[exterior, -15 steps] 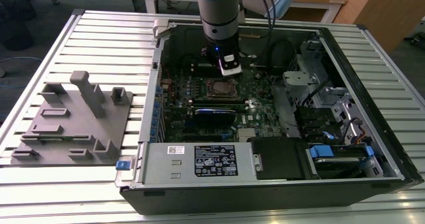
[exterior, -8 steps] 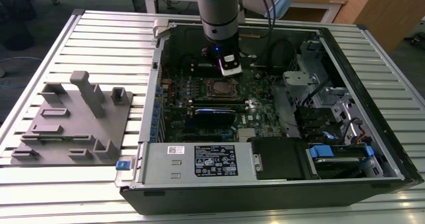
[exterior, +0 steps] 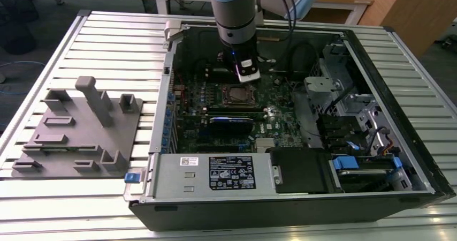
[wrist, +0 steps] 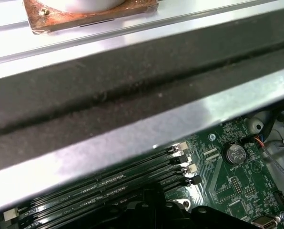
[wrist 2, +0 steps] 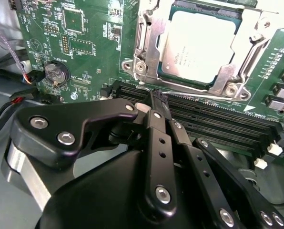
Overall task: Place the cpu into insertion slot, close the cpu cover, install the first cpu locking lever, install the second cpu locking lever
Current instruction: 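Install the first cpu locking lever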
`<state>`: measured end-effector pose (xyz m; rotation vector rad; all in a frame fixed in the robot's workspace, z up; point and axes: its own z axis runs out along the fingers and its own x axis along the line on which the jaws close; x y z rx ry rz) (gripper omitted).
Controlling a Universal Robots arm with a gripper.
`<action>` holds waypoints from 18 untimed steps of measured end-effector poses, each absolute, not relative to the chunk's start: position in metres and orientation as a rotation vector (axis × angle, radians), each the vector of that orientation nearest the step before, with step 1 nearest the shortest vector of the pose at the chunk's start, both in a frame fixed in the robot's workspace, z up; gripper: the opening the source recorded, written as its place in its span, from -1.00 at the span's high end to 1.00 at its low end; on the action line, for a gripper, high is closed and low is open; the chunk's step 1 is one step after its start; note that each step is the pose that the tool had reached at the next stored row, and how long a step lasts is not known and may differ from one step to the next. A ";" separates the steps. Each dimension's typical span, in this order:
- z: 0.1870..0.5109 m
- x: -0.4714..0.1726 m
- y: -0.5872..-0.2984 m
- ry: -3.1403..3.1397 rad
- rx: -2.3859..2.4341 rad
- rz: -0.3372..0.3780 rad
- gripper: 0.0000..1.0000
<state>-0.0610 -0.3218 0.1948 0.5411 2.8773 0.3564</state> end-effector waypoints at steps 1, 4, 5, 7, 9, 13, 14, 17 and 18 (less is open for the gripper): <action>0.194 -0.061 -0.322 2.875 0.540 0.354 0.79; 0.194 -0.062 -0.322 2.871 0.538 0.351 0.79; 0.194 -0.062 -0.322 2.870 0.538 0.351 0.79; 0.194 -0.063 -0.322 2.867 0.537 0.351 0.79; 0.193 -0.064 -0.322 2.864 0.536 0.351 0.79; 0.192 -0.065 -0.322 2.857 0.534 0.345 0.79; 0.192 -0.065 -0.322 2.856 0.533 0.343 0.79; 0.191 -0.065 -0.322 2.851 0.531 0.337 0.79; 0.190 -0.065 -0.322 2.849 0.531 0.335 0.79</action>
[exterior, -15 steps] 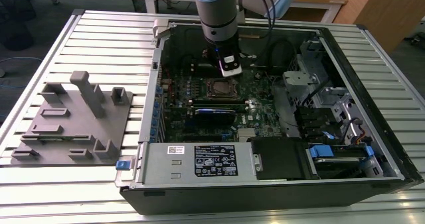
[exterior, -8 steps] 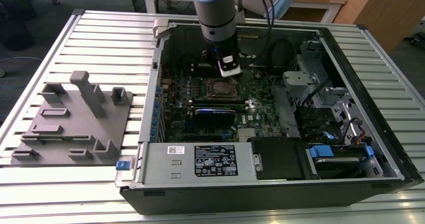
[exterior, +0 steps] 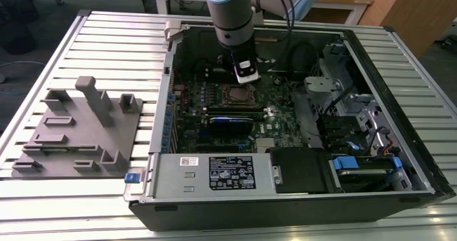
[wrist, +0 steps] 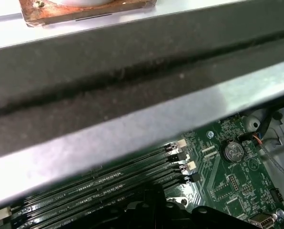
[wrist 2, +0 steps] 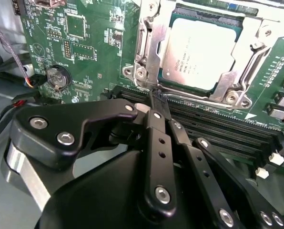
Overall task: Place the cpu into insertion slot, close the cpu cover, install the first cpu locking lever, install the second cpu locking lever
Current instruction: 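Install the first cpu locking lever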
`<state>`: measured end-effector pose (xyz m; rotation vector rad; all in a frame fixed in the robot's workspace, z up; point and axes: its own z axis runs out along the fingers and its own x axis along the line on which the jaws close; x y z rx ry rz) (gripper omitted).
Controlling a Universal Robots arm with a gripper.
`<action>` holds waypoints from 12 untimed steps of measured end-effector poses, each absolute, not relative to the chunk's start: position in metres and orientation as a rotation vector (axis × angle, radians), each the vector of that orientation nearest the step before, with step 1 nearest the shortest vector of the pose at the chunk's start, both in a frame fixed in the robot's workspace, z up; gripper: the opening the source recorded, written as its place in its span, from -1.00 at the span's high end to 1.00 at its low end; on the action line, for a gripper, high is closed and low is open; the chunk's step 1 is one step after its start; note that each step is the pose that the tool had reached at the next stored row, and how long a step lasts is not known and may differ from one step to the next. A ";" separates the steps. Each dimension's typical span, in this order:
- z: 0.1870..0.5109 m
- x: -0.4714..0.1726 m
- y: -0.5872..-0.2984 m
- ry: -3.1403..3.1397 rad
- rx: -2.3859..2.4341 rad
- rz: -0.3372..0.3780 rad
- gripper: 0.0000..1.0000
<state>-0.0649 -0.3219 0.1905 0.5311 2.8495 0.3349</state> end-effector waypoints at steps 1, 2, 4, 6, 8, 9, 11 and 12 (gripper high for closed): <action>0.190 -0.065 -0.322 2.848 0.531 0.335 0.79; 0.190 -0.065 -0.322 2.847 0.530 0.336 0.79; 0.189 -0.065 -0.322 2.846 0.530 0.336 0.79; 0.189 -0.065 -0.322 2.846 0.531 0.339 0.79; 0.189 -0.065 -0.322 2.846 0.532 0.346 0.79; 0.189 -0.065 -0.322 2.846 0.532 0.350 0.79; 0.189 -0.065 -0.323 2.846 0.533 0.356 0.79; 0.189 -0.065 -0.323 2.845 0.533 0.358 0.79</action>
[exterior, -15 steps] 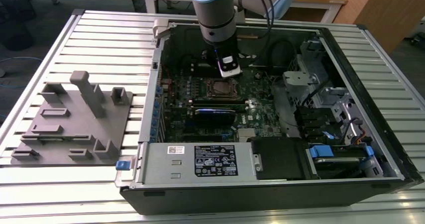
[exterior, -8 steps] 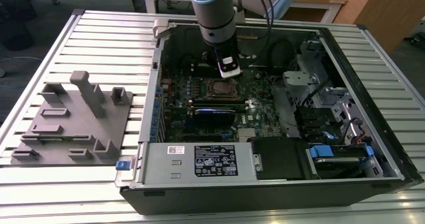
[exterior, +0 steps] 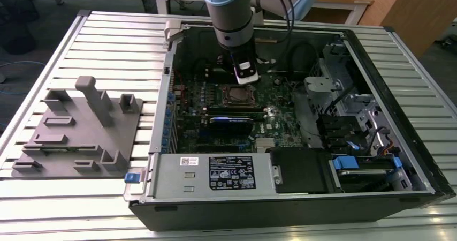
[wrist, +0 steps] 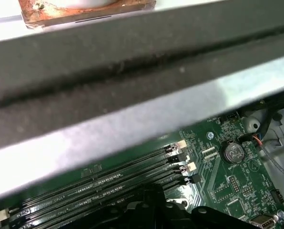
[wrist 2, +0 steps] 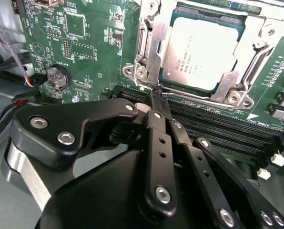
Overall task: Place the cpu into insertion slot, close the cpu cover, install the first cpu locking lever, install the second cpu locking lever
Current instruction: 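Install the first cpu locking lever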
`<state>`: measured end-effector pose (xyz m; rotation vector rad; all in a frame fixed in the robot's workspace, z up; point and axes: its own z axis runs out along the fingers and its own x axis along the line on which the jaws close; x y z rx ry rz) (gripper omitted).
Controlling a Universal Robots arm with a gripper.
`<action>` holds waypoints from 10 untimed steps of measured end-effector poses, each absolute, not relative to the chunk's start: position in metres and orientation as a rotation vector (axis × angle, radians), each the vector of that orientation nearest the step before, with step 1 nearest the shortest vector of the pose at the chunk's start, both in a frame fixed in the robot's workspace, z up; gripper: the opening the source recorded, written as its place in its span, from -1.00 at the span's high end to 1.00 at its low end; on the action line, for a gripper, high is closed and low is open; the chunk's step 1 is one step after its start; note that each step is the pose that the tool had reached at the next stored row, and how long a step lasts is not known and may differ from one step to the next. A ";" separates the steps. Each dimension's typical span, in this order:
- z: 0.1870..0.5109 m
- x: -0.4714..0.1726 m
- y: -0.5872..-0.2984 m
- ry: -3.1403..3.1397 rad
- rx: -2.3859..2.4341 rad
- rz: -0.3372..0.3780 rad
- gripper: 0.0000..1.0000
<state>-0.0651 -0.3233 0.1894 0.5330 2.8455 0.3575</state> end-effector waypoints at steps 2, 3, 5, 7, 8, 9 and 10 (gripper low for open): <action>0.189 -0.065 -0.325 2.846 0.533 0.358 0.79; 0.189 -0.065 -0.325 2.846 0.533 0.358 0.79; 0.189 -0.065 -0.326 2.846 0.533 0.358 0.79; 0.189 -0.065 -0.326 2.845 0.533 0.359 0.79; 0.189 -0.065 -0.326 2.846 0.533 0.359 0.79; 0.189 -0.065 -0.327 2.845 0.533 0.361 0.79; 0.189 -0.065 -0.327 2.846 0.534 0.362 0.79</action>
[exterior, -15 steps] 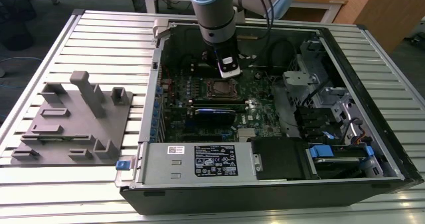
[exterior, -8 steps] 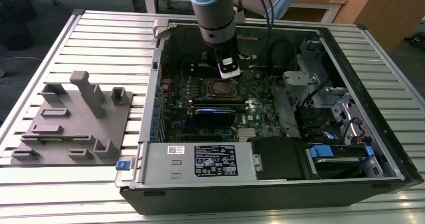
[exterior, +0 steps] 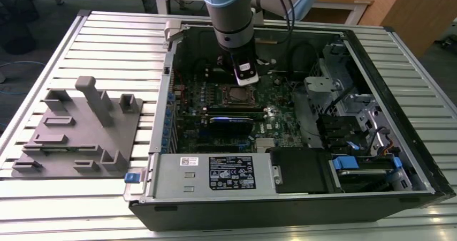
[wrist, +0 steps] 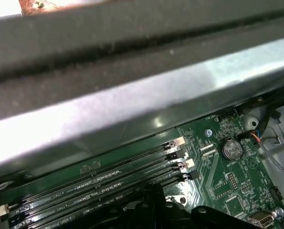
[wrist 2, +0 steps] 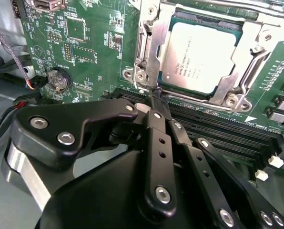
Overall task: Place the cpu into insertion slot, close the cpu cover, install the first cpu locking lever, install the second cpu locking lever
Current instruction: 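Install the first cpu locking lever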
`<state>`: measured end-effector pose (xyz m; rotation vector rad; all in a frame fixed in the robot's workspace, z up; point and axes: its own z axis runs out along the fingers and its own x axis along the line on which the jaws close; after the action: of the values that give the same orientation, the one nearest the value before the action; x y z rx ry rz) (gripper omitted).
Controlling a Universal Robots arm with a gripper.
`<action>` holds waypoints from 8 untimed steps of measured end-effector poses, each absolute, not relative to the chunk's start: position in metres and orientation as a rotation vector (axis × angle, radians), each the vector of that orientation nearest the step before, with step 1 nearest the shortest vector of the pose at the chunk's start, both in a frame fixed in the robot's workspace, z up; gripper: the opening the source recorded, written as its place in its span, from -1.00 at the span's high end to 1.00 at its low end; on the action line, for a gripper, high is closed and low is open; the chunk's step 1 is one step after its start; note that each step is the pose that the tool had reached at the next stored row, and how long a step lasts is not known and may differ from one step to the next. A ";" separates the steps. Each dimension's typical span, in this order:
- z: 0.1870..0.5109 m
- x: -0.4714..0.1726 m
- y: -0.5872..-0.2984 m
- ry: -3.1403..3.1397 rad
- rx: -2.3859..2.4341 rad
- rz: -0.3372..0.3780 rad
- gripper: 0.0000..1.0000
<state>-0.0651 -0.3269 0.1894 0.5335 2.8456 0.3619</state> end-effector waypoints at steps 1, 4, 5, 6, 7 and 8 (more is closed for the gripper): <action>0.189 -0.065 -0.327 2.845 0.534 0.364 0.79; 0.189 -0.065 -0.329 2.845 0.534 0.368 0.79; 0.189 -0.065 -0.330 2.845 0.535 0.370 0.79; 0.189 -0.065 -0.330 2.845 0.535 0.372 0.79; 0.189 -0.065 -0.330 2.845 0.535 0.374 0.79; 0.189 -0.065 -0.330 2.845 0.536 0.375 0.79</action>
<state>-0.0651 -0.3299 0.1894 0.5355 2.8451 0.3750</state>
